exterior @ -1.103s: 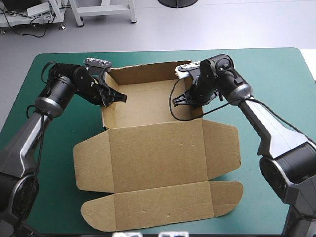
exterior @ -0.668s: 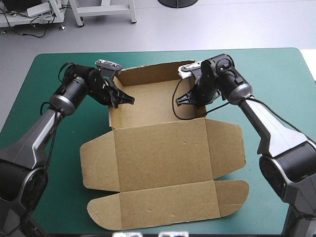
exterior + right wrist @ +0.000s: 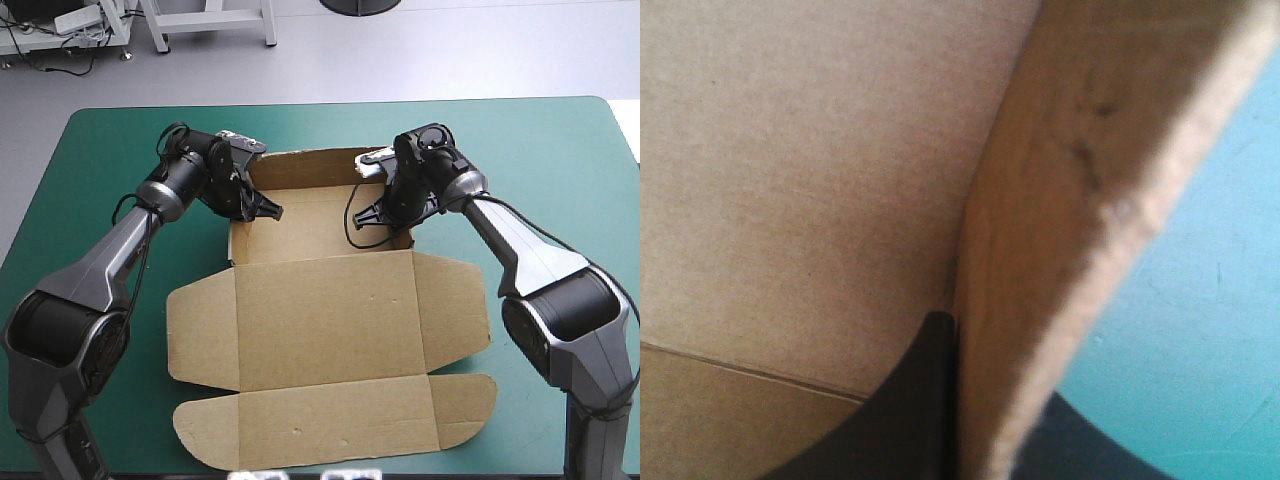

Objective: Fold the box

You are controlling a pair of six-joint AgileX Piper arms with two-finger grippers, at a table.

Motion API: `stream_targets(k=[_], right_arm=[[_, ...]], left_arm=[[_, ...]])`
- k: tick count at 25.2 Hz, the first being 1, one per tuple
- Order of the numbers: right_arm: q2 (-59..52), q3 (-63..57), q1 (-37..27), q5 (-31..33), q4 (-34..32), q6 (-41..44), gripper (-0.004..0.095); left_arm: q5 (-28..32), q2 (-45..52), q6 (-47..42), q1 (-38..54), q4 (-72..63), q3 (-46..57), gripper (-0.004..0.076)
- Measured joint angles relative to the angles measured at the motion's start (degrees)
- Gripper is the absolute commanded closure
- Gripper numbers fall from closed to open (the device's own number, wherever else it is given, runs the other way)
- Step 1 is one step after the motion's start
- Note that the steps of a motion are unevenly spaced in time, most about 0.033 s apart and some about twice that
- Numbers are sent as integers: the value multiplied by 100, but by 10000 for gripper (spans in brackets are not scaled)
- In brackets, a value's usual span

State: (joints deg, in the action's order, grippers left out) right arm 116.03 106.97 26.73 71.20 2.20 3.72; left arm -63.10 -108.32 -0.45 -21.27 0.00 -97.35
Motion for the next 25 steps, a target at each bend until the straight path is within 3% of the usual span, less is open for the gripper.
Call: stream_targets(k=[15,17,20,21,25], right_arm=[[271,29,-7,0,-6,-76,925],[276,35,-13,5,-1,-122,839],[276,35,-13,5,-1,-285,608],[283,35,-13,5,-1,-341,424],[287,46,-8,0,261,-493,200]], left_arm=[[-8,-307,-29,0,0,-31,728],[-8,-312,-29,0,0,-31,696],[-19,-314,45,0,0,-31,605],[-21,-319,116,-3,0,-31,507],[-325,-324,422,-80,0,-31,306]])
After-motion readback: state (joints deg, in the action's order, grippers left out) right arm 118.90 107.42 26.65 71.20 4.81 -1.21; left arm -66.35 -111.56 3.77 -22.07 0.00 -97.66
